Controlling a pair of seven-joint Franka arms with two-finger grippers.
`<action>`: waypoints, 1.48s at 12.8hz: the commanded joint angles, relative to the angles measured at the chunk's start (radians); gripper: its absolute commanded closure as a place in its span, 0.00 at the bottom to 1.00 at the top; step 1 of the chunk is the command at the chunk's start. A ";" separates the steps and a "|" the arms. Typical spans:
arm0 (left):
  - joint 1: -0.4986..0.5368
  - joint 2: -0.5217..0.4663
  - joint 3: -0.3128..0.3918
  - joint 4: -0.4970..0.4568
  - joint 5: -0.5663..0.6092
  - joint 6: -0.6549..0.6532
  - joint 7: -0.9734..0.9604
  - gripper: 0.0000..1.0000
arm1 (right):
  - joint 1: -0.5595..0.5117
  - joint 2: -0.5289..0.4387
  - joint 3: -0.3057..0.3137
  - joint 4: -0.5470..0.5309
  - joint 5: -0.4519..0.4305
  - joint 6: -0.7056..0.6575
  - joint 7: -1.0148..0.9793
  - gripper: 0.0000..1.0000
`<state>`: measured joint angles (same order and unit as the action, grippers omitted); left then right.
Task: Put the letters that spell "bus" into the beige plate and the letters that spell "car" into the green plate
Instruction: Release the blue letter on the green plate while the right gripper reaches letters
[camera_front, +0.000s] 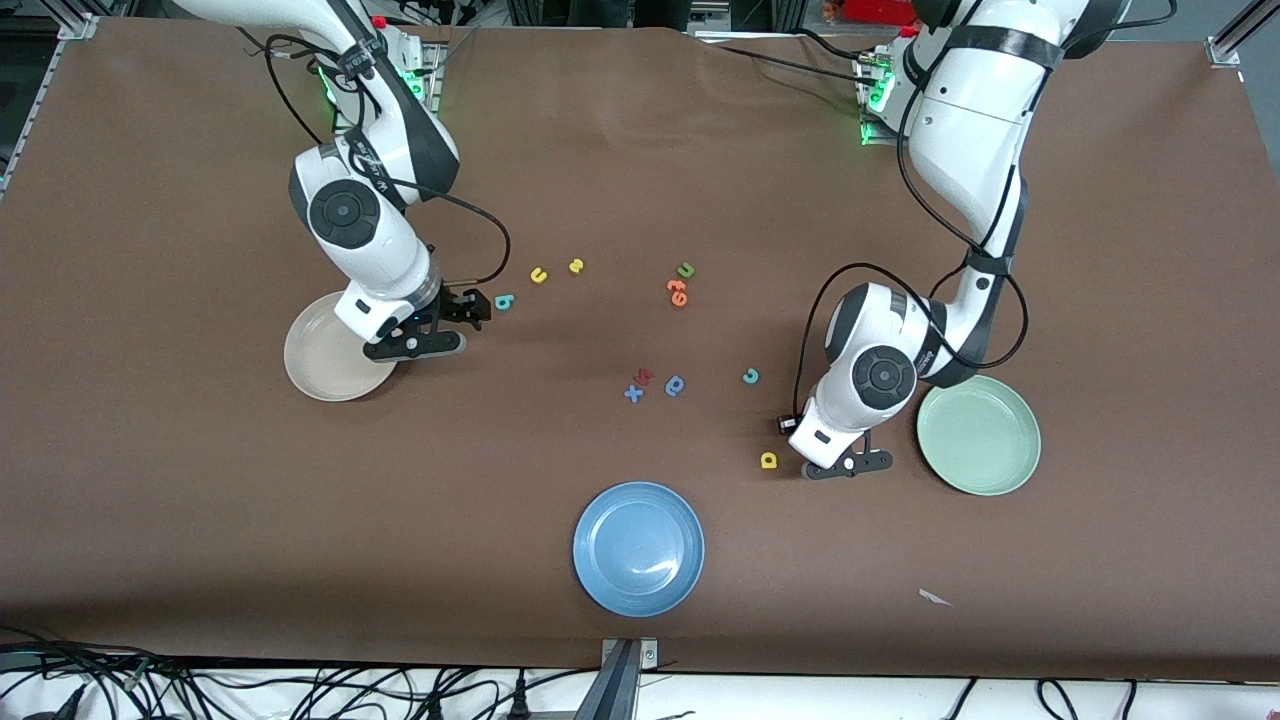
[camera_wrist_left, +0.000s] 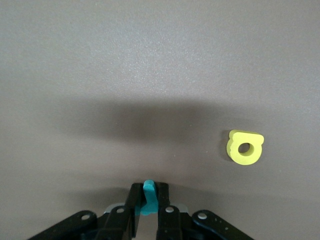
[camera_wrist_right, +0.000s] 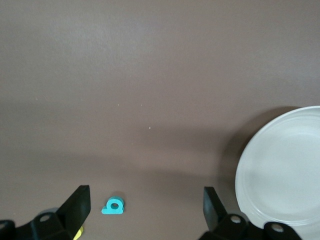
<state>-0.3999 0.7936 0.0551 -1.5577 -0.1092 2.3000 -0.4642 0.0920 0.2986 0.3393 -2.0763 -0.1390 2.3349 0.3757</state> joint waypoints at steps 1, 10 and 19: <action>0.028 -0.007 0.009 0.008 -0.011 -0.030 0.010 1.00 | -0.028 0.065 0.036 -0.031 -0.036 0.110 -0.015 0.00; 0.234 -0.076 0.038 0.111 0.052 -0.353 0.517 1.00 | -0.026 0.099 0.076 -0.215 -0.053 0.354 0.018 0.00; 0.241 -0.013 0.028 0.197 -0.037 -0.320 0.551 0.00 | -0.026 0.099 0.107 -0.312 -0.103 0.444 0.048 0.00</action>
<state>-0.1374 0.7441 0.0838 -1.4340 -0.0390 1.9688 0.2028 0.0806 0.4111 0.4349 -2.3501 -0.2125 2.7334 0.3965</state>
